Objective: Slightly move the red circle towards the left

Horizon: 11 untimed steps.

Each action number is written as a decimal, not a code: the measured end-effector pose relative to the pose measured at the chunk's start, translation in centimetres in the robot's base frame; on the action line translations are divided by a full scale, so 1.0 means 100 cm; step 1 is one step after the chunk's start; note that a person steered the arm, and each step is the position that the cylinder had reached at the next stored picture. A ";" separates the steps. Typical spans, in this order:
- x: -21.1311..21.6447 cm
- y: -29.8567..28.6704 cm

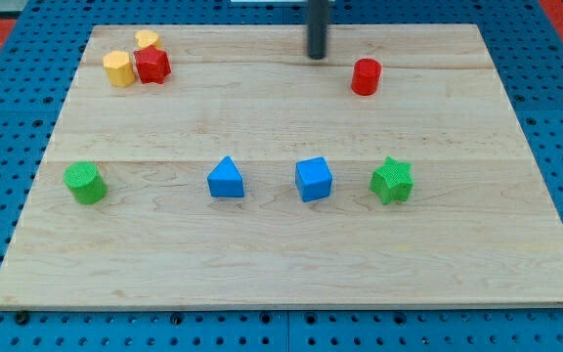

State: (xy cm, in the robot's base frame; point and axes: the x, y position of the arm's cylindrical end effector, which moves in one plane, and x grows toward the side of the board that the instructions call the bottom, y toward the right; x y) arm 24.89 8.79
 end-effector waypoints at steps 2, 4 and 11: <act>-0.001 0.062; 0.001 0.109; 0.072 0.109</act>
